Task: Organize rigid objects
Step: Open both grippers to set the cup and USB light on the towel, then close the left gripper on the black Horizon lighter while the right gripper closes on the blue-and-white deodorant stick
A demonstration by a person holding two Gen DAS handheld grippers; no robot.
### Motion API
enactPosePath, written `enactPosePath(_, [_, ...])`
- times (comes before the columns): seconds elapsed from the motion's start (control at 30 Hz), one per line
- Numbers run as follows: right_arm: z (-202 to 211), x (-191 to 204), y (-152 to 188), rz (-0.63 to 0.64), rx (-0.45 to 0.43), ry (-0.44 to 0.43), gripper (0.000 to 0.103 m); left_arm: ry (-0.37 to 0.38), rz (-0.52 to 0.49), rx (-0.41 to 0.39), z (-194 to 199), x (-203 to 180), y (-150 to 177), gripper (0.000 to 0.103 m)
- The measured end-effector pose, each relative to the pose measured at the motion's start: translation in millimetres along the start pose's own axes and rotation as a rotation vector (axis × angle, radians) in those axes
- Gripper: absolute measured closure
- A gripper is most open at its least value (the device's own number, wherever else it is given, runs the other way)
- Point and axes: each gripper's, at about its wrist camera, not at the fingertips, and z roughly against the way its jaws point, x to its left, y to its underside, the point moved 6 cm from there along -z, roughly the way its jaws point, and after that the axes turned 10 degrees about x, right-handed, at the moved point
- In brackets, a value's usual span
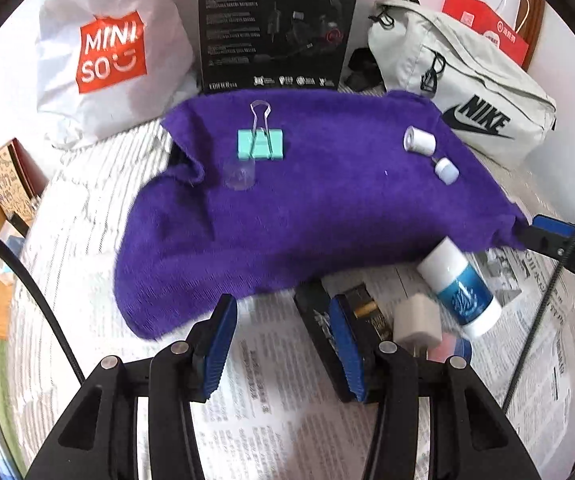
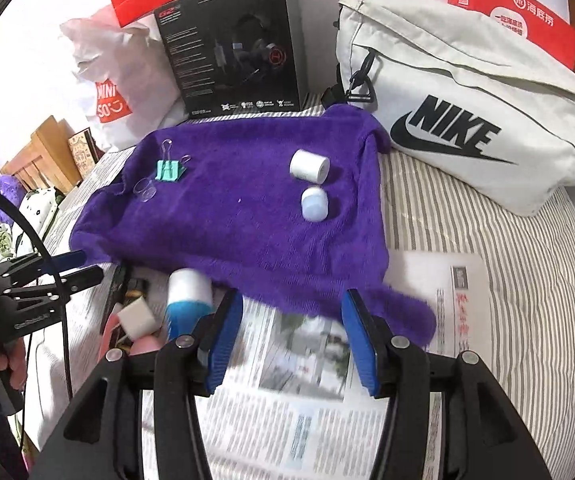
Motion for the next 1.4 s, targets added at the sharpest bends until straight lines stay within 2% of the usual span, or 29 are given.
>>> enactPosePath(0.17, [6.9,1.2,18.7,-0.002,0.003,0.010,0.052,0.003,0.008,0.026,-13.9,-6.5,9.3,0.057])
enactPosePath(0.3, [15.6,0.9,35.6,-0.007,-0.003,0.016,0.052,0.043,0.021,0.036,-17.7,-11.1,10.6,0.057])
enactPosePath(0.6, [22.8,2.2,60.1,-0.035,-0.011,0.006,0.051,-0.028,-0.013,0.048,-21.6,-14.2,17.2,0.057])
enactPosePath(0.8, [18.0,3.8,70.7,-0.040,-0.001,-0.005,0.051,-0.022,-0.020,0.034,-17.7,-2.4,27.5,0.057])
enactPosePath(0.93, [15.8,3.7,74.8,-0.043,0.005,-0.007,0.051,-0.050,-0.046,0.022,-19.6,-7.9,26.1,0.057])
enactPosePath(0.97, [15.4,3.7,75.7,-0.043,0.005,-0.008,0.051,-0.048,-0.049,0.019,-19.6,-9.3,26.0,0.058])
enactPosePath(1.0, [14.6,3.6,76.9,-0.043,0.006,-0.006,0.051,-0.047,-0.051,0.014,-19.3,-10.4,26.0,0.063])
enactPosePath(1.07, [12.5,3.5,78.9,-0.044,0.013,-0.005,0.051,-0.034,-0.059,0.004,-17.9,-13.1,26.5,0.080])
enactPosePath(1.2, [7.9,4.3,82.1,-0.037,0.028,0.000,0.051,-0.022,-0.058,-0.006,-17.3,-12.3,28.0,0.081])
enactPosePath(1.4, [5.9,8.3,80.4,-0.032,0.027,-0.007,0.051,-0.049,-0.083,-0.015,-17.7,-15.6,27.1,0.080])
